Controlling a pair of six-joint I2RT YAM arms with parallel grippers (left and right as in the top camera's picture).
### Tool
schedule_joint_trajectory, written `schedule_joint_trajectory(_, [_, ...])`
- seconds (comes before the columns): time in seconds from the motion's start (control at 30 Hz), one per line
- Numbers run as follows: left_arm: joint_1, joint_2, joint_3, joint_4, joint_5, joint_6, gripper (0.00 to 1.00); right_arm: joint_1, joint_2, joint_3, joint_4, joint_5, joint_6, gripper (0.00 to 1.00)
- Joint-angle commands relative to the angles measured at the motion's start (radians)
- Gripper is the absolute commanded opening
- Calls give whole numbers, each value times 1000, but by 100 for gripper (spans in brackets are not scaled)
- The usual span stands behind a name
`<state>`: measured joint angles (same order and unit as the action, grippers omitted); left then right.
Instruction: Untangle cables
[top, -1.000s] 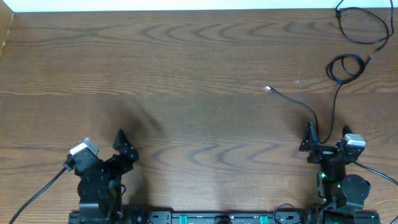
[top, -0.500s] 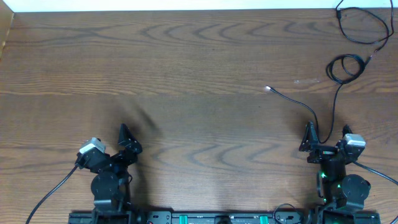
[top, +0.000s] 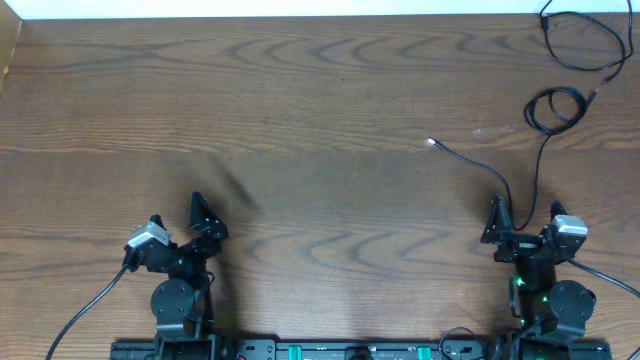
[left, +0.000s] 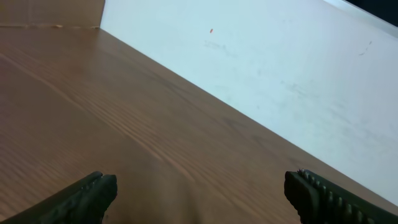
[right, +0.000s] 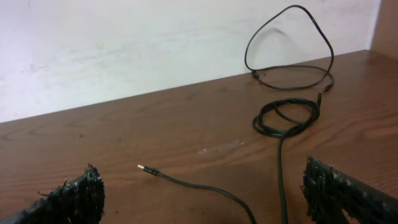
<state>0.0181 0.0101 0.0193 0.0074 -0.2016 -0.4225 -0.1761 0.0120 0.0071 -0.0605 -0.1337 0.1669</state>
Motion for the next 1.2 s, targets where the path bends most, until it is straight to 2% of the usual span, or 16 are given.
schedule_joint_trajectory(0.0, [2, -9, -15, -5, -21, 2, 94, 8, -6, -2, -4, 5, -15, 99])
schedule_joint_trajectory(0.13, [2, -9, -15, -67, 6, 18, 94, 8, -6, -2, -4, 5, -15, 99])
schedule_joint_trajectory(0.2, [2, -9, -15, -69, 38, 48, 94, 8, -6, -2, -4, 5, -15, 99])
schedule_joint_trajectory(1.17, [3, -6, -15, -66, 39, 48, 94, 8, -6, -2, -4, 5, -15, 99])
